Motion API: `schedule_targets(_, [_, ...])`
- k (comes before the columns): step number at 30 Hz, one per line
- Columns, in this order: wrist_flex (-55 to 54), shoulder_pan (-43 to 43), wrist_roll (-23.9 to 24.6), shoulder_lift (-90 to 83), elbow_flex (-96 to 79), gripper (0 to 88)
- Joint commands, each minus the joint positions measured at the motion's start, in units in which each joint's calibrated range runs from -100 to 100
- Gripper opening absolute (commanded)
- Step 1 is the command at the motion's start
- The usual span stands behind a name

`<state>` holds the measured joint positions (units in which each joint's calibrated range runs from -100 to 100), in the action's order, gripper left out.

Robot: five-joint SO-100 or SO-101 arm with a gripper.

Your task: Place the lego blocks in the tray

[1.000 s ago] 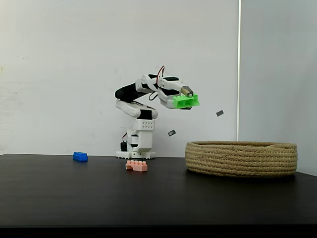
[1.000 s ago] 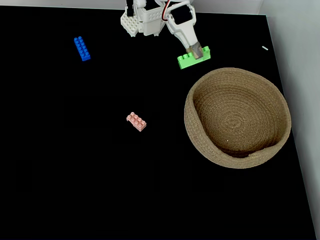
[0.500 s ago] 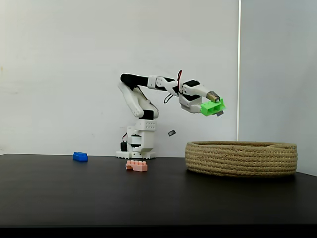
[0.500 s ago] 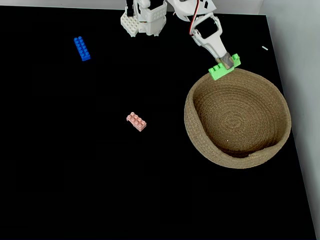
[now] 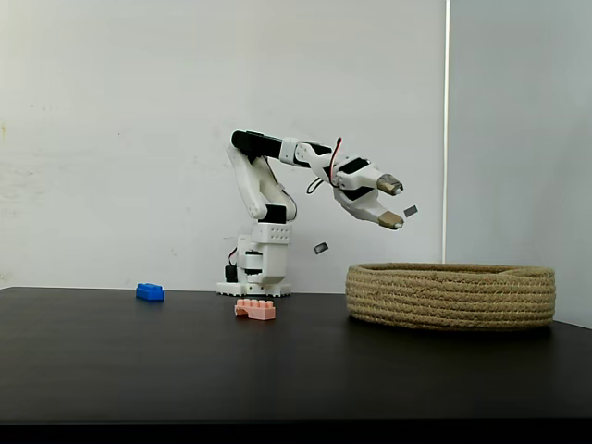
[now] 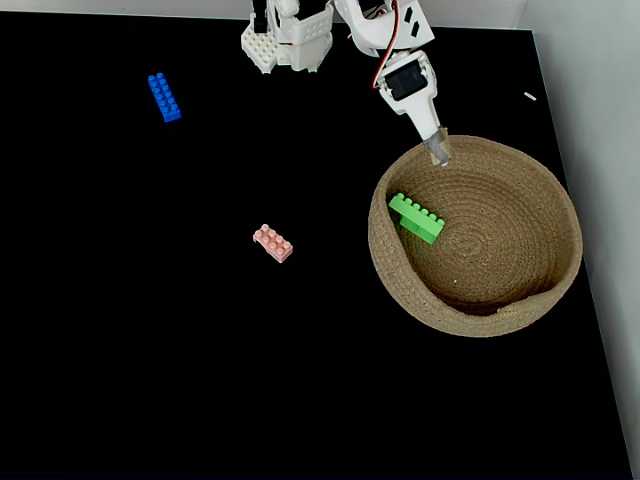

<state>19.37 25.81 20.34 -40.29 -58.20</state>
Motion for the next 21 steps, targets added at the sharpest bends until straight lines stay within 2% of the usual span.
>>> schedule_targets(1, [10.2, -6.6, 1.2, -3.6, 5.7, 24.3])
schedule_targets(5, [21.8, -16.6, 3.1, -1.3, 8.5, 22.7])
schedule_targets(10, [22.3, -24.0, 4.7, 3.7, 6.0, 22.9])
schedule_targets(14, [22.6, -27.4, 4.9, 9.8, 8.5, 22.7])
schedule_targets(21, [28.6, -28.5, 5.5, 20.9, 17.7, 29.8])
